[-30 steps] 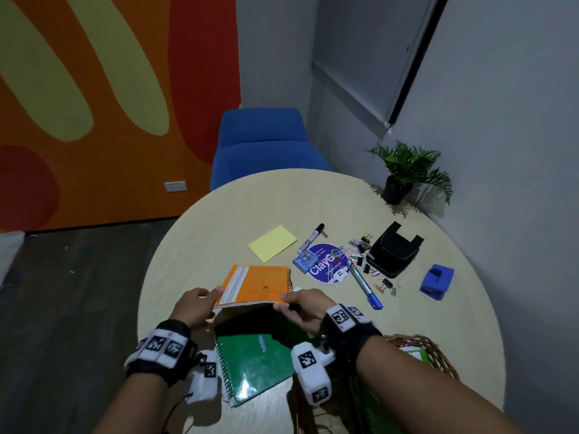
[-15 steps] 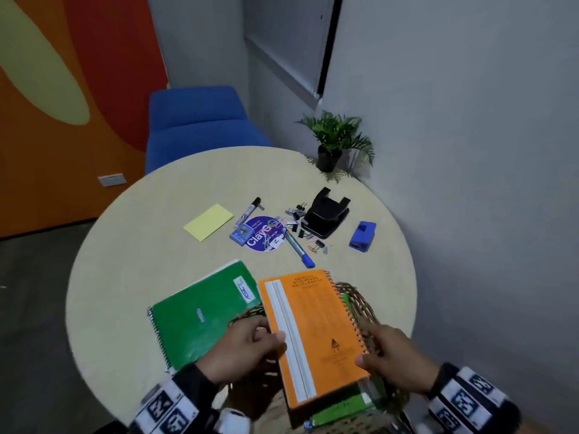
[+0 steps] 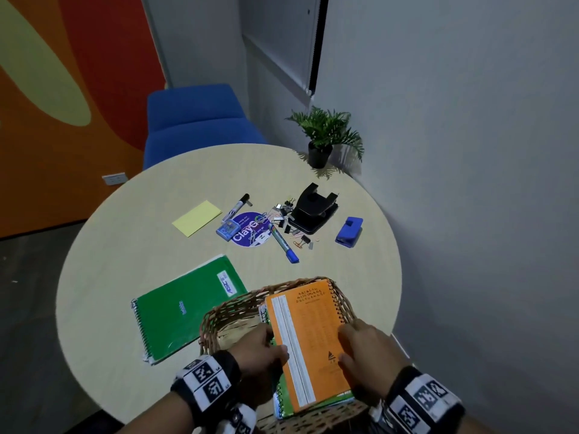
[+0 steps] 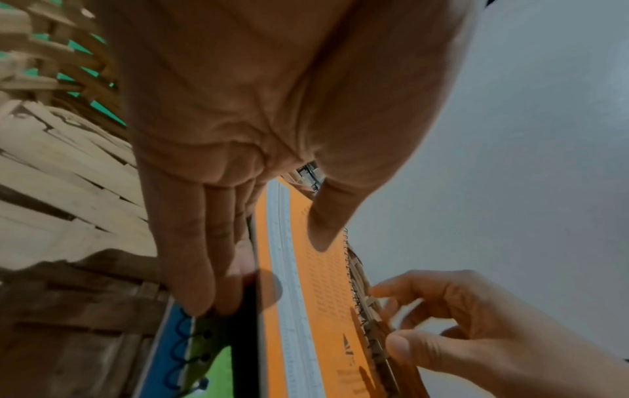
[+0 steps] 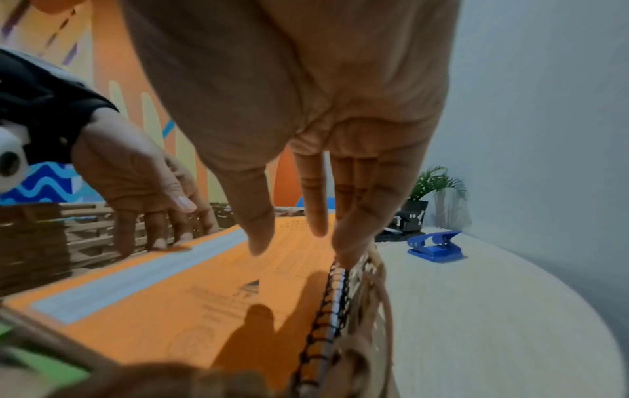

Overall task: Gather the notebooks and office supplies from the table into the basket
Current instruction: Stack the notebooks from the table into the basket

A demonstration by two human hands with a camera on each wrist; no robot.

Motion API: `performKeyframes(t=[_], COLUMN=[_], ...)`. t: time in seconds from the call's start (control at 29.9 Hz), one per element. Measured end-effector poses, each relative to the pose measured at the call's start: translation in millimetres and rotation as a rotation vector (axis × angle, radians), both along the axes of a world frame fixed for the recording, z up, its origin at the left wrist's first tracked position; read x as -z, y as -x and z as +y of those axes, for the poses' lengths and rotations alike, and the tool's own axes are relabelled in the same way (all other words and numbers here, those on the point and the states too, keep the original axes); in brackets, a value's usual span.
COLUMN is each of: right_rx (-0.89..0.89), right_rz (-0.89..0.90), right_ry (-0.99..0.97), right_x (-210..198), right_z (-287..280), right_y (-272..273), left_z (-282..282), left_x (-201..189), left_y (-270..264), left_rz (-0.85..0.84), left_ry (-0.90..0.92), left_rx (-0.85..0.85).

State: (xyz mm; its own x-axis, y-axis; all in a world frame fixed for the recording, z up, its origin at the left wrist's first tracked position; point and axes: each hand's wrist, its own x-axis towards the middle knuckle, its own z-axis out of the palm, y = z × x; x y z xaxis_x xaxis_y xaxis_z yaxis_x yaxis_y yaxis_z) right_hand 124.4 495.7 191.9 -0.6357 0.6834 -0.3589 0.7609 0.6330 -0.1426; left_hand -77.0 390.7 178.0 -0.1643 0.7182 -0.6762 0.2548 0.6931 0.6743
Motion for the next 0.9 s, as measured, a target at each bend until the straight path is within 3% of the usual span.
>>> performKeyframes(t=[0.13, 0.27, 0.37, 0.43, 0.54, 0.64, 0.7, 0.77, 0.84, 0.9], right_rx=[-0.219, -0.294, -0.305, -0.308, -0.310, -0.275, -0.183, -0.033, 0.129, 0.188], right_rz=[-0.150, -0.257, -0.324, -0.362, -0.282, -0.050, 0.144, 0.302, 0.302, 0.180], right_ry=[0.018, -0.020, -0.005, 0.020, 0.053, 0.165, 0.306, 0.417, 0.544, 0.580], right_x=[21, 27, 19, 10, -13, -34, -43, -42, -29, -12], right_z=[-2, -6, -2, 1, -3, -5, -5, 0, 11, 25], right_y=[6, 13, 20, 24, 37, 72, 116, 171, 225, 259], left_z=[-5, -11, -18, -28, -49, -71, -82, -89, -91, -90], left_x=[7, 10, -6, -24, -42, -23, 1, 18, 30, 35], left_y=[5, 3, 14, 40, 107, 180, 208, 213, 209, 202], left_rz=[0.024, 0.137, 0.236, 0.220, 0.338, 0.581, 0.537, 0.402, 0.294, 0.230], left_ry=[0.034, 0.031, -0.070, -0.181, -0.277, -0.124, 0.058, 0.124, 0.102, 0.091], left_rx=[-0.089, -0.003, 0.075, -0.018, -0.287, -0.483, -0.560, -0.645, -0.729, -0.774])
